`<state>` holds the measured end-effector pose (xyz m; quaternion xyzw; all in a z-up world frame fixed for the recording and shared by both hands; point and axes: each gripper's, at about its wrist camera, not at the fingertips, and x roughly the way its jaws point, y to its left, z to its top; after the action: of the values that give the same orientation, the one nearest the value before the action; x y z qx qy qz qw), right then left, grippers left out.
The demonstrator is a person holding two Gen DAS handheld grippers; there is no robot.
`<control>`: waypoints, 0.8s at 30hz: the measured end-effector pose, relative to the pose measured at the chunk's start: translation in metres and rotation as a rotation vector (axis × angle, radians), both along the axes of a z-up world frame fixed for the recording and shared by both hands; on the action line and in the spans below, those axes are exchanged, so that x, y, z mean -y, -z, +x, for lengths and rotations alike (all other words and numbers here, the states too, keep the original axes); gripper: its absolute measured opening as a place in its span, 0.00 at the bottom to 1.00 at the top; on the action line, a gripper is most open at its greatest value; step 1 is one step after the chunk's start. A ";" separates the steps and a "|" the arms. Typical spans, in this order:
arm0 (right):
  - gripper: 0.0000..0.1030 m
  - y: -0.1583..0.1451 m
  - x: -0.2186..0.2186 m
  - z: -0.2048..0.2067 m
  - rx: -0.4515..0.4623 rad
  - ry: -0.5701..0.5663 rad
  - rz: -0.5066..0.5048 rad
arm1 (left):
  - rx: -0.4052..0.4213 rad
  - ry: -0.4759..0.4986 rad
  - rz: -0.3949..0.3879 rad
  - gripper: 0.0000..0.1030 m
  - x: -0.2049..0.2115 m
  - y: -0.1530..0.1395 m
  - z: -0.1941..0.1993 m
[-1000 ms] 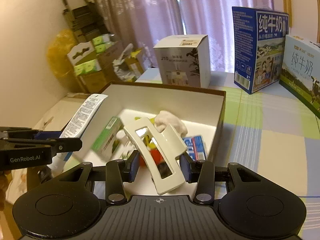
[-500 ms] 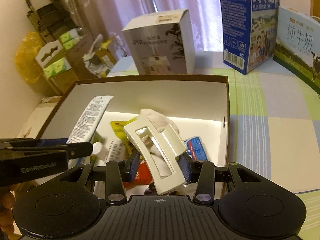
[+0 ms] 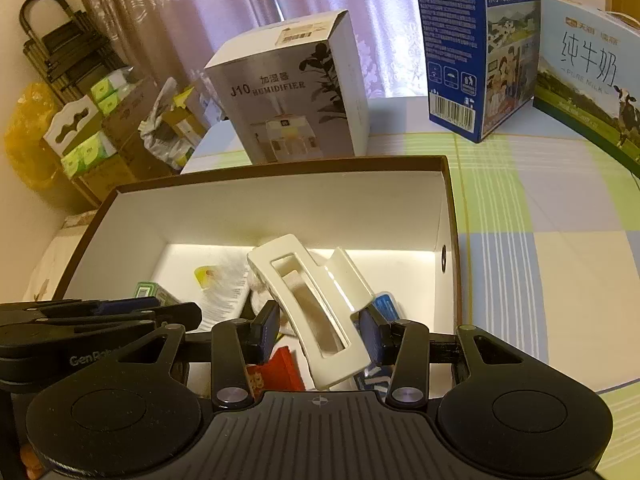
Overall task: Organize objects
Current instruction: 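Lower the tube and clip into the brown box and open both tools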
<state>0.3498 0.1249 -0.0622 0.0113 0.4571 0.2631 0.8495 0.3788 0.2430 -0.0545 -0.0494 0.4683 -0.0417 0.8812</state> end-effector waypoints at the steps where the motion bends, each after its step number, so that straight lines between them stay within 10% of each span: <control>1: 0.39 0.000 -0.001 0.001 0.000 0.001 -0.001 | 0.003 -0.001 0.009 0.45 0.000 0.000 0.001; 24: 0.69 -0.011 -0.011 -0.025 0.059 -0.054 0.011 | 0.051 -0.005 0.087 0.87 -0.038 -0.022 -0.031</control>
<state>0.3247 0.1362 -0.0510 -0.0039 0.4306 0.2887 0.8551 0.3478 0.2805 -0.0330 -0.0112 0.4470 -0.0203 0.8942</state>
